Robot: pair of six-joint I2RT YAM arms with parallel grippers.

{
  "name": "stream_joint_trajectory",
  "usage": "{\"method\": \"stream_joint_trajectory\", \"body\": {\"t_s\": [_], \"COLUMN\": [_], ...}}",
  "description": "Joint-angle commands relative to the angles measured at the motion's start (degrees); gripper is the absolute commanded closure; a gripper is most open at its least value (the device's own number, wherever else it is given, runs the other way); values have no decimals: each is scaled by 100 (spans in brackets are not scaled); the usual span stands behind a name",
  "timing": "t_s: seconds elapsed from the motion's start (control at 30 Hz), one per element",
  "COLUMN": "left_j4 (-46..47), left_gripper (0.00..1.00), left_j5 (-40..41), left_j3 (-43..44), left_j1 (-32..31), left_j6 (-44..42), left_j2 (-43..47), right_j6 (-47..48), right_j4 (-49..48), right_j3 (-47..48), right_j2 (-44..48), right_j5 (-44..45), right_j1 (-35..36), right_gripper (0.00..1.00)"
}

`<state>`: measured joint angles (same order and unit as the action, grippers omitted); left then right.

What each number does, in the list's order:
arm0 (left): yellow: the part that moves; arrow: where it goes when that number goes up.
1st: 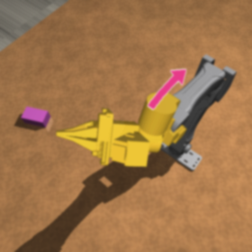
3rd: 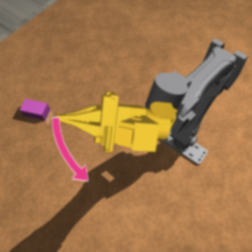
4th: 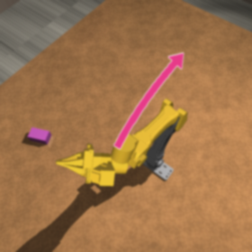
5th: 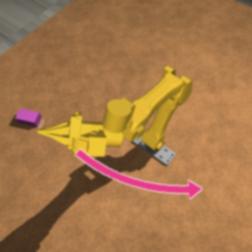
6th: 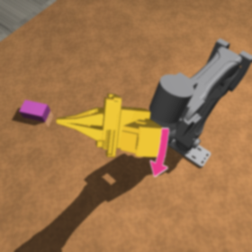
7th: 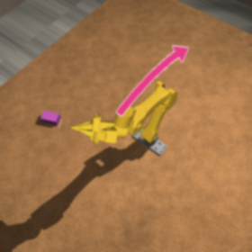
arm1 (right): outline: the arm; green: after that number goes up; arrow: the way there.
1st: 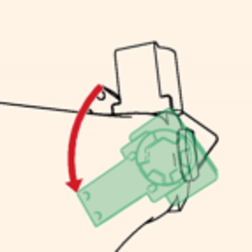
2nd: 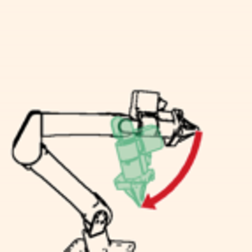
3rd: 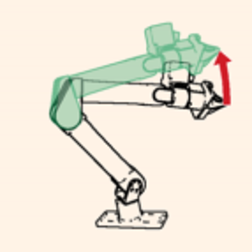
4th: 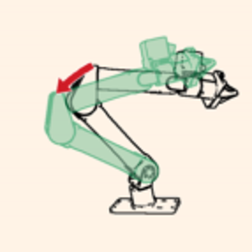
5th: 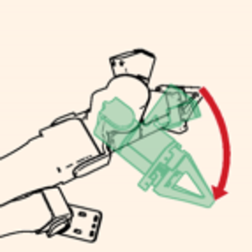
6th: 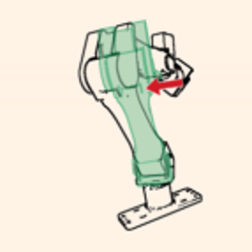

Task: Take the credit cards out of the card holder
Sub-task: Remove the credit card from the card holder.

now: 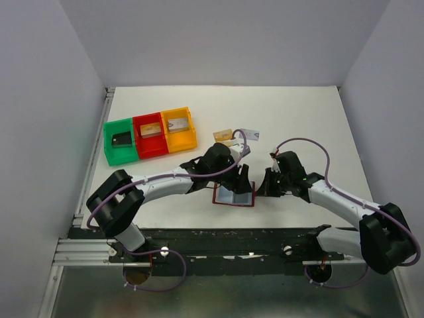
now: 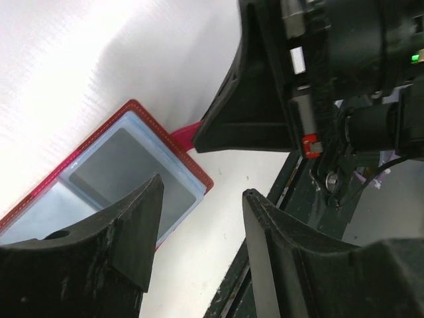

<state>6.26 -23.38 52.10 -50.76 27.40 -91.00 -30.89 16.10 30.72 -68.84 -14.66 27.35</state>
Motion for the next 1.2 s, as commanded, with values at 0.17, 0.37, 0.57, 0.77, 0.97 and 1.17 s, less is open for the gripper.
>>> {"method": "stream_joint_trajectory", "body": {"t_s": [0.17,0.37,0.57,0.77,0.97,1.17], "left_j4": [-468,-583,-617,-898,-986,-1022], "left_gripper": [37,37,38,37,35,35], "left_j5": [1019,870,677,702,755,870], "left_j3": [-244,-51,160,345,459,451], "left_j1": [49,49,40,-4,-39,-48], "left_j6": [108,20,-50,-112,-129,-112], "left_j2": [205,-128,-444,-629,-752,-761], "right_j6": [127,128,110,92,119,128], "right_j4": [130,-10,-63,-265,-388,-432], "right_j3": [22,-48,-31,-40,-49,-92], "right_j2": [213,353,424,459,529,661], "right_j5": [42,-160,-301,-608,-767,-811], "right_j1": [-11,-19,-11,-11,-11,-11], "right_gripper": [100,100,100,100,100,100]}}
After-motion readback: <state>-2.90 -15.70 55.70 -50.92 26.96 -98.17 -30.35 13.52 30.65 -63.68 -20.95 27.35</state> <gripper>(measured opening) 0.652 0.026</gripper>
